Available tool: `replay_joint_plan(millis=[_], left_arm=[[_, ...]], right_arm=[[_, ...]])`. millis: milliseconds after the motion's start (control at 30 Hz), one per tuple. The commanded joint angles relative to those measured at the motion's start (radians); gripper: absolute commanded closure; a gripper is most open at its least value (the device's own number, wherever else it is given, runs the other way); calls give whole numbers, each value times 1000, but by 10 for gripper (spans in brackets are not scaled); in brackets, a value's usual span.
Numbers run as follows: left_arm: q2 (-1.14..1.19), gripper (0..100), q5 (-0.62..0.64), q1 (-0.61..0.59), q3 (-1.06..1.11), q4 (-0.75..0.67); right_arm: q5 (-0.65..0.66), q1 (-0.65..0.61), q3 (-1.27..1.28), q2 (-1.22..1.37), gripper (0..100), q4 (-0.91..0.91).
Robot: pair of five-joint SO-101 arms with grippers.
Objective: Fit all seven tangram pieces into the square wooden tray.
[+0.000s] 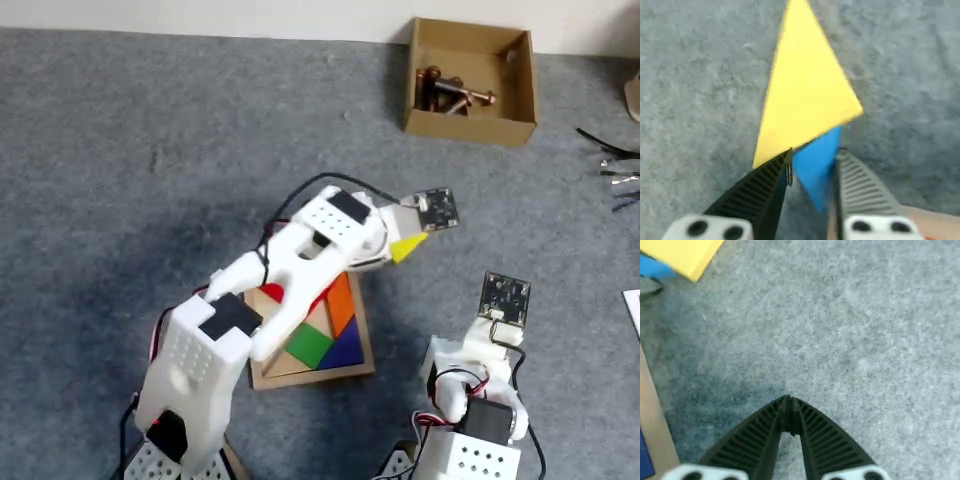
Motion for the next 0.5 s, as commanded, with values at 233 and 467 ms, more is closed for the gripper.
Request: replay_joint_plan(millis=[233, 467], left_arm=[[5, 937, 0, -2, -30, 57], [-10, 937, 0, -2, -48, 121]], right_arm=[[-9, 5, 111, -12, 994, -27], [-9, 5, 111, -12, 994, -27]])
